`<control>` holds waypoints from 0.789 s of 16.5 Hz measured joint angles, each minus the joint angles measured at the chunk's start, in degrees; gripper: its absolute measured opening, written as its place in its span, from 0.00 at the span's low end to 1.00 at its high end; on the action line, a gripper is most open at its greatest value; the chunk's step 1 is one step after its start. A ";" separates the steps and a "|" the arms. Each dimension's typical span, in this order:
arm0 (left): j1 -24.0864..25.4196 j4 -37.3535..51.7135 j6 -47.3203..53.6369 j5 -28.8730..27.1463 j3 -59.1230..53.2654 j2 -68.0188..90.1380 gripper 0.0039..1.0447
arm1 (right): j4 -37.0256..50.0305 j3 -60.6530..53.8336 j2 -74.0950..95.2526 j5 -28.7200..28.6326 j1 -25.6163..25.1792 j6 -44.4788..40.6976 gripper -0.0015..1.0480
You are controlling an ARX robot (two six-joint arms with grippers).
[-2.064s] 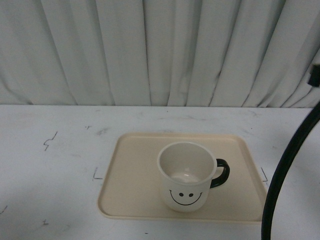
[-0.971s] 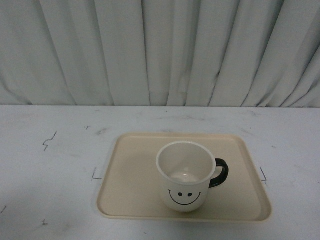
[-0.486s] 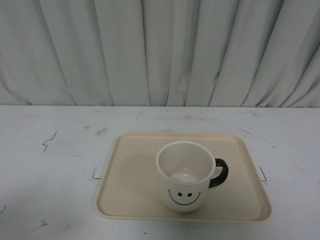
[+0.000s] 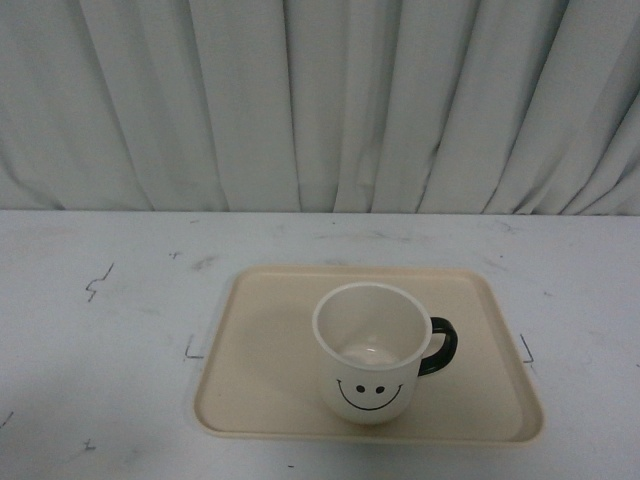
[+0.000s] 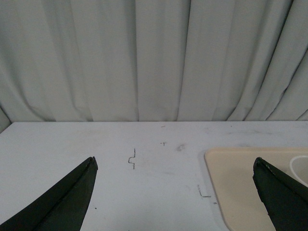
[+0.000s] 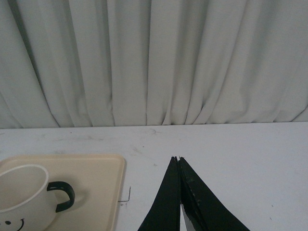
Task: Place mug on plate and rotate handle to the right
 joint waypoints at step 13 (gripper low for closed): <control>0.00 0.00 -0.02 0.02 0.00 0.02 0.94 | -12.33 0.00 -11.82 -0.17 0.00 0.17 0.84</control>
